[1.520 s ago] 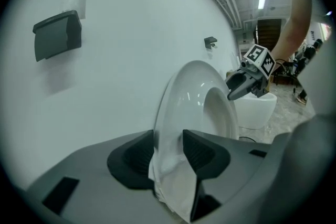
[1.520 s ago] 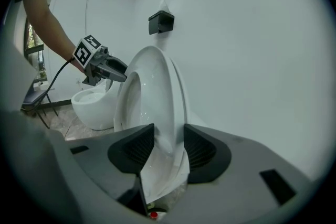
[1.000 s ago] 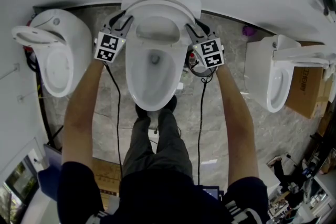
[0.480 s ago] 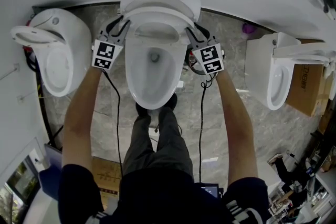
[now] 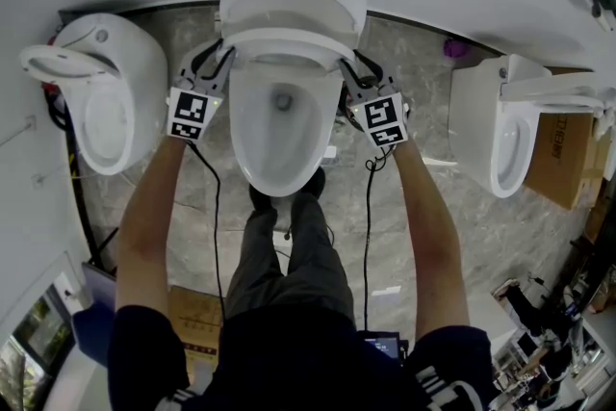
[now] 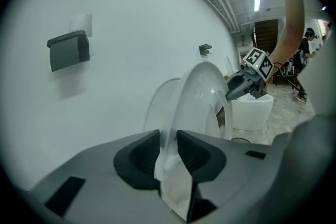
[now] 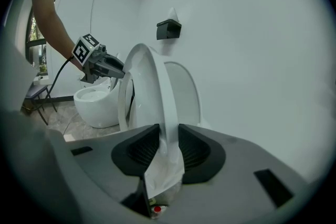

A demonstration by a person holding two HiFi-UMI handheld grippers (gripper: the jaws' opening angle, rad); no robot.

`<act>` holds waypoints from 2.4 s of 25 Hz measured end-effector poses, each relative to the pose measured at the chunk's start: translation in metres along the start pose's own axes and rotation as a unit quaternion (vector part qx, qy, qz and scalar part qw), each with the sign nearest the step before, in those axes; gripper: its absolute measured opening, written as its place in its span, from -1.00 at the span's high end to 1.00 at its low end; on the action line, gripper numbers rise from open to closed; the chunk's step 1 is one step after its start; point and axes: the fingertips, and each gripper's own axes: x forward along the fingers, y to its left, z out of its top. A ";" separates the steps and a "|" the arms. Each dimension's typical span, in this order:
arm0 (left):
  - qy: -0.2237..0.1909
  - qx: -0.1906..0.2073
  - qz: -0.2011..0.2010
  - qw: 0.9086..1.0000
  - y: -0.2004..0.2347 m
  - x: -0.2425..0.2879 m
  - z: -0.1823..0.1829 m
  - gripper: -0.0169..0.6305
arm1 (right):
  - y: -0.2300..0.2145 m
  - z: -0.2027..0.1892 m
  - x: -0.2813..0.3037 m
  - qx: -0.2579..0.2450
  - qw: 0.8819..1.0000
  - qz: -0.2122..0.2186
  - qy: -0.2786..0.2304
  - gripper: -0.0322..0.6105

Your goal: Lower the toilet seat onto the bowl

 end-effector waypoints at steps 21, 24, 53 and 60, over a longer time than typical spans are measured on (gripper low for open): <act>-0.013 -0.011 0.028 0.999 -0.038 -0.055 -0.019 0.57 | 0.050 -0.015 -0.041 -0.051 0.998 -0.027 -0.020 0.50; -0.014 -0.022 0.030 0.999 -0.040 -0.058 -0.020 0.57 | 0.052 -0.017 -0.044 -0.051 0.998 -0.031 -0.018 0.50; -0.035 -0.020 0.038 0.998 -0.087 -0.115 -0.061 0.57 | 0.113 -0.050 -0.082 -0.077 0.993 -0.077 -0.038 0.48; -0.034 -0.034 0.036 0.998 -0.098 -0.127 -0.073 0.57 | 0.129 -0.061 -0.089 -0.077 0.992 -0.096 -0.041 0.47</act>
